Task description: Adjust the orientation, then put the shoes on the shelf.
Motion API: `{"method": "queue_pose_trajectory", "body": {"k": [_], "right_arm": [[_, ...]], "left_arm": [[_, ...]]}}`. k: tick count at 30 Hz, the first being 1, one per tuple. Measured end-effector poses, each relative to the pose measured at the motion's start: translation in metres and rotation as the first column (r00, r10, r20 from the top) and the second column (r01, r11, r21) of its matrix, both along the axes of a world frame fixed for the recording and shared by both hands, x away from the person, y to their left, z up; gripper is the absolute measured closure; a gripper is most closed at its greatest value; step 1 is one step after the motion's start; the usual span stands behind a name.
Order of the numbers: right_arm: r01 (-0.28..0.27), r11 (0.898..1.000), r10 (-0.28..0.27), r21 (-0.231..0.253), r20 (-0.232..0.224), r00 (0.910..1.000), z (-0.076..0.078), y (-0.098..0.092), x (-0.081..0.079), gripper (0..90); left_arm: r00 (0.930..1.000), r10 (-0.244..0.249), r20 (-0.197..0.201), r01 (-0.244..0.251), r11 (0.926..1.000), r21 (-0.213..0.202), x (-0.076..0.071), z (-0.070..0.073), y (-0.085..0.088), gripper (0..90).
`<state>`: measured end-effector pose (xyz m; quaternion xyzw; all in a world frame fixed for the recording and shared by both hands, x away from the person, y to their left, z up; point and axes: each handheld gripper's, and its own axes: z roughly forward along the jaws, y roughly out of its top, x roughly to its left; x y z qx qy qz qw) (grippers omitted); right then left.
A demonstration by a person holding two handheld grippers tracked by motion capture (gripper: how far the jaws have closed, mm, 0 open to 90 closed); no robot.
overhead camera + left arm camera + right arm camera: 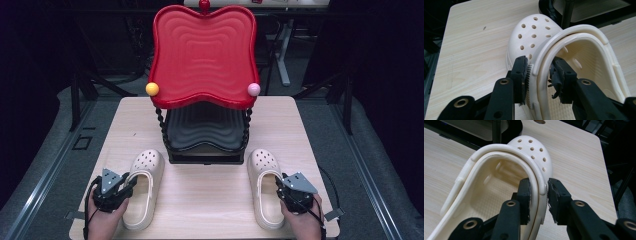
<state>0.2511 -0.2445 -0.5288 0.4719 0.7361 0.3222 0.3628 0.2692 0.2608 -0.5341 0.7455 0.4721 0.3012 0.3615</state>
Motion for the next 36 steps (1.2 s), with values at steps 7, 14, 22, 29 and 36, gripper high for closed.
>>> {"method": "queue_pose_trajectory", "body": {"k": [7,14,22,29,36], "right_arm": [[-0.007,1.000,0.007,-0.011,-0.008,0.9999,-0.001,0.000,0.003,73.8],[0.001,1.000,-0.001,0.002,-0.020,0.9998,0.001,0.000,0.003,75.0],[0.008,1.000,-0.008,0.009,-0.045,0.9989,0.004,0.001,0.001,75.2],[0.017,1.000,-0.016,0.023,-0.036,0.9992,0.008,0.001,-0.004,75.6],[0.021,1.000,-0.020,0.023,-0.025,0.9995,0.012,0.001,-0.007,75.6]], "left_arm": [[1.0000,0.004,-0.001,-0.004,0.9998,0.018,0.002,0.000,-0.001,69.5],[1.0000,-0.005,-0.001,0.005,0.9997,0.025,0.003,0.001,-0.001,71.4],[1.0000,-0.003,-0.008,0.003,0.9994,0.035,0.001,0.003,-0.001,73.7],[1.0000,0.006,0.002,-0.006,1.0000,0.001,-0.004,0.007,0.005,74.9],[1.0000,0.001,0.002,-0.001,0.9998,-0.018,-0.010,0.011,0.009,74.9]]}}
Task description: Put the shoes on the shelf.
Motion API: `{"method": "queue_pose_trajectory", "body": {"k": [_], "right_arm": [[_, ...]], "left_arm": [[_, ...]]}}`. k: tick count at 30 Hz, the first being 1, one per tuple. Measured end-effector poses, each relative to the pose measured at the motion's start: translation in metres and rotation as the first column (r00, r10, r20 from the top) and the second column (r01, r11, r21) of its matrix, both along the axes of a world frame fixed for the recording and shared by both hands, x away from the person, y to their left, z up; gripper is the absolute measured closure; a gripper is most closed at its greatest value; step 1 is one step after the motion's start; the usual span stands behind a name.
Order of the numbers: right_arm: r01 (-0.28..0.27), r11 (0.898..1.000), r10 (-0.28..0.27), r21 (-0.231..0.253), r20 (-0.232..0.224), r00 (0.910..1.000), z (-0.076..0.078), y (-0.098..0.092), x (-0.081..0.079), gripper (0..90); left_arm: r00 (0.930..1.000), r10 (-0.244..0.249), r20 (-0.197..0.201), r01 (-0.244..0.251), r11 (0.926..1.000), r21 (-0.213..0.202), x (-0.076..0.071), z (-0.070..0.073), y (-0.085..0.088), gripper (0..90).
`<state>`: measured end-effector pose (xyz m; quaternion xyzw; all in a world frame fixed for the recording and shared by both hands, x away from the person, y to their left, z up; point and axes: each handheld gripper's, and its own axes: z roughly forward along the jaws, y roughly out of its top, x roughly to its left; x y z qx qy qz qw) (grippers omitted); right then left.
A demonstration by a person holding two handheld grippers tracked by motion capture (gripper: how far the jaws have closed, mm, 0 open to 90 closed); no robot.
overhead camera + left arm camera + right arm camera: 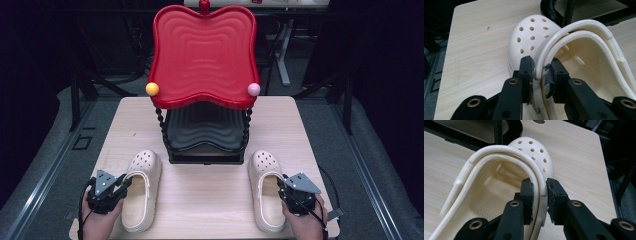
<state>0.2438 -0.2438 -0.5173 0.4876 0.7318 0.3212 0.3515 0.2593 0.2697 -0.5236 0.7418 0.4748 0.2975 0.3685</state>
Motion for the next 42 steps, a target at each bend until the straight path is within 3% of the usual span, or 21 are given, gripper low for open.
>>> {"method": "queue_pose_trajectory", "body": {"k": [5,10,15,19,31,42], "right_arm": [[0.009,1.000,-0.009,0.002,0.010,0.9999,0.005,0.001,-0.005,75.6],[0.016,1.000,-0.016,0.000,0.028,0.9995,0.016,0.002,-0.010,75.6],[0.016,1.000,-0.016,0.004,0.042,0.9990,0.028,0.002,-0.015,75.5],[0.008,1.000,-0.008,0.002,0.057,0.9983,0.037,0.004,-0.021,75.5],[-0.062,0.998,0.061,0.008,0.116,0.9914,0.062,0.021,-0.035,75.6],[-0.115,0.993,0.111,0.018,0.141,0.9838,0.068,0.038,-0.038,75.6]], "left_arm": [[0.9997,-0.024,0.002,0.024,0.9995,-0.018,-0.002,0.008,-0.002,75.0],[0.9991,-0.043,-0.001,0.043,0.9991,0.004,-0.004,0.015,-0.006,75.0],[0.9990,-0.043,0.014,0.044,0.9983,-0.039,-0.009,0.025,-0.005,74.9],[0.9980,-0.052,0.036,0.053,0.9978,-0.038,-0.016,0.036,-0.007,74.8],[0.9918,-0.095,0.086,0.100,0.9931,-0.062,-0.028,0.056,-0.017,74.9],[0.9848,-0.142,0.099,0.148,0.9874,-0.055,-0.029,0.063,-0.032,75.0]]}}
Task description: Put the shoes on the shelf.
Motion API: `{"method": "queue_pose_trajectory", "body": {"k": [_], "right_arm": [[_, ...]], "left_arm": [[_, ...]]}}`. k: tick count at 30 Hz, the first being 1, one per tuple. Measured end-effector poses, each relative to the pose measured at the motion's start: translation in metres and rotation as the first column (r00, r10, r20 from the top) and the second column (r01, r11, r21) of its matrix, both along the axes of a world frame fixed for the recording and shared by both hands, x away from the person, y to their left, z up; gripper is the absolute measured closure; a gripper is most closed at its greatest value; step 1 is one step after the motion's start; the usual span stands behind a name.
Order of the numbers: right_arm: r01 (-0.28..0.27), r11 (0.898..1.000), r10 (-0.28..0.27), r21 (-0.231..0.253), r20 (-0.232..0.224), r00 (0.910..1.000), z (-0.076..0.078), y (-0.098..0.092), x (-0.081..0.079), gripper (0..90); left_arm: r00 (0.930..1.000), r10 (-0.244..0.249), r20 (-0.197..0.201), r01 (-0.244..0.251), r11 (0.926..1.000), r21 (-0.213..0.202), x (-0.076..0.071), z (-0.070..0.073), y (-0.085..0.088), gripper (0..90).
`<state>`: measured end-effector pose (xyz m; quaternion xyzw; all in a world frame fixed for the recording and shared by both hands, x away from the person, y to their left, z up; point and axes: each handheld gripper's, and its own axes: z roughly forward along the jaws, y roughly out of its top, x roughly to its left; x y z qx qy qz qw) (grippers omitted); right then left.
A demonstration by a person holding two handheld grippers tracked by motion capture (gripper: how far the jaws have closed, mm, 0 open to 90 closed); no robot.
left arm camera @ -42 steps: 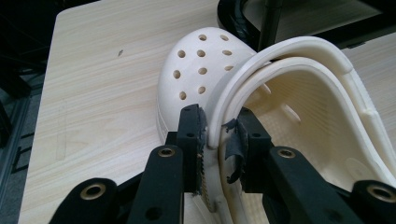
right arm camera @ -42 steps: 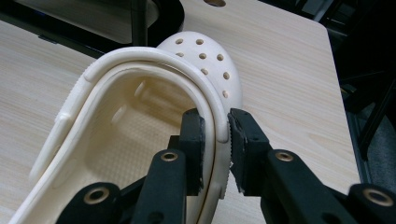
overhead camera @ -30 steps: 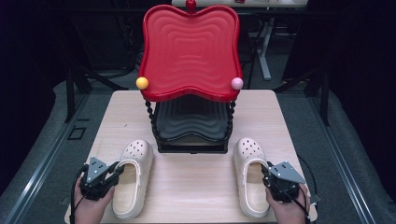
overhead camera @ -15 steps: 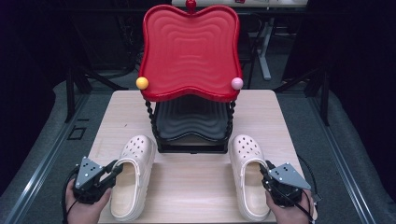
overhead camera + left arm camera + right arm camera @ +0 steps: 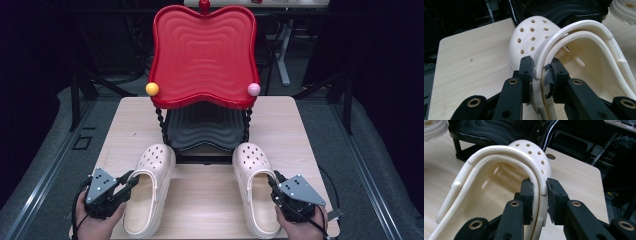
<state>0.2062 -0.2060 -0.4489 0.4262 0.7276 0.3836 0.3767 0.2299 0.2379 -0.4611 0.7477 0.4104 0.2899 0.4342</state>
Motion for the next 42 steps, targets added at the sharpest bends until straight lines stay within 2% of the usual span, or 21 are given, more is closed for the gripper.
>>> {"method": "queue_pose_trajectory", "body": {"k": [11,18,24,31,42], "right_arm": [[-0.056,0.998,0.056,0.003,0.015,0.9983,0.006,0.023,0.010,75.6],[-0.074,0.997,0.074,0.015,0.019,0.9971,0.007,0.034,0.020,75.6],[-0.083,0.996,0.083,0.023,0.025,0.9963,0.008,0.042,0.035,75.7],[-0.072,0.997,0.071,0.030,0.029,0.9971,0.010,0.054,0.054,75.7],[-0.031,0.999,0.029,0.027,0.050,0.9983,0.018,0.070,0.078,75.8]], "left_arm": [[0.9975,-0.063,0.031,0.063,0.9980,0.004,0.007,0.009,-0.027,75.1],[0.9956,-0.086,0.038,0.085,0.9963,0.015,0.022,0.010,-0.043,75.3],[0.9950,-0.086,0.051,0.085,0.9963,0.012,0.036,0.010,-0.056,75.3],[0.9942,-0.076,0.075,0.075,0.9971,0.013,0.051,0.018,-0.067,75.4],[0.9937,-0.061,0.094,0.056,0.9967,0.059,0.070,0.029,-0.084,75.4]]}}
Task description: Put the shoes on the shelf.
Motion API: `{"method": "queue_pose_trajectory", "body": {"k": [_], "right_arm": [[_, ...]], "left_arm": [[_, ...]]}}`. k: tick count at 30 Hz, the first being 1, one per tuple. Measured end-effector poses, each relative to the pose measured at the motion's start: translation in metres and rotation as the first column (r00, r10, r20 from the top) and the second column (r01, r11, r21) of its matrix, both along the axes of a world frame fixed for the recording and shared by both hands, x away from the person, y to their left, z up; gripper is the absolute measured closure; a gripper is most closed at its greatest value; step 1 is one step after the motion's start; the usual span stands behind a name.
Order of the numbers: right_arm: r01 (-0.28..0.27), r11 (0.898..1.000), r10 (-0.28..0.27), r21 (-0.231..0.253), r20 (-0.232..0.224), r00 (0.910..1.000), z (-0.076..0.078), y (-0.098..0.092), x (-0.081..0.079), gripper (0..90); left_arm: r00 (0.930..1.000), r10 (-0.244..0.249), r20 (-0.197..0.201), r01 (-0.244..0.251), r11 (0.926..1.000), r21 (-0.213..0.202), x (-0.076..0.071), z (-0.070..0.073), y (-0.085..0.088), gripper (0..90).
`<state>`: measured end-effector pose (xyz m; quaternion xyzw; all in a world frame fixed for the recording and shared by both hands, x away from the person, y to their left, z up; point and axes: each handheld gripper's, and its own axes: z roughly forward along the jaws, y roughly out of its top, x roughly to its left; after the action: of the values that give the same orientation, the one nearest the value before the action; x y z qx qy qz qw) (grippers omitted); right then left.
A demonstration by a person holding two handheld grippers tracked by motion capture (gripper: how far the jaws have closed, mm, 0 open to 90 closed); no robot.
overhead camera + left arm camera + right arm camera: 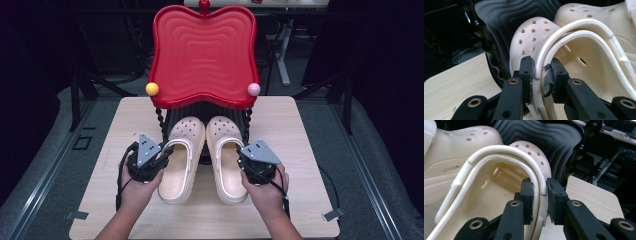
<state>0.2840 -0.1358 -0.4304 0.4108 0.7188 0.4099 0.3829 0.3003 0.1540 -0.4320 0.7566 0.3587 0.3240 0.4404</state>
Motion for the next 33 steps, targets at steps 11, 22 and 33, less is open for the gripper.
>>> {"method": "queue_pose_trajectory", "body": {"k": [11,22,33], "right_arm": [[0.012,0.999,-0.013,0.036,0.015,0.9998,-0.001,0.006,0.015,75.8],[0.028,0.999,-0.028,0.032,0.018,0.9994,-0.003,0.012,0.038,75.7],[0.061,0.998,-0.061,0.009,0.032,0.9976,-0.001,0.024,0.056,75.1]], "left_arm": [[0.9998,0.019,-0.008,-0.019,0.9998,-0.010,0.020,-0.001,-0.004,75.5],[0.9988,0.049,0.008,-0.049,0.9988,0.001,0.042,-0.005,-0.016,75.3],[0.9977,0.068,0.002,-0.068,0.9970,-0.036,0.061,-0.003,-0.019,74.5]]}}
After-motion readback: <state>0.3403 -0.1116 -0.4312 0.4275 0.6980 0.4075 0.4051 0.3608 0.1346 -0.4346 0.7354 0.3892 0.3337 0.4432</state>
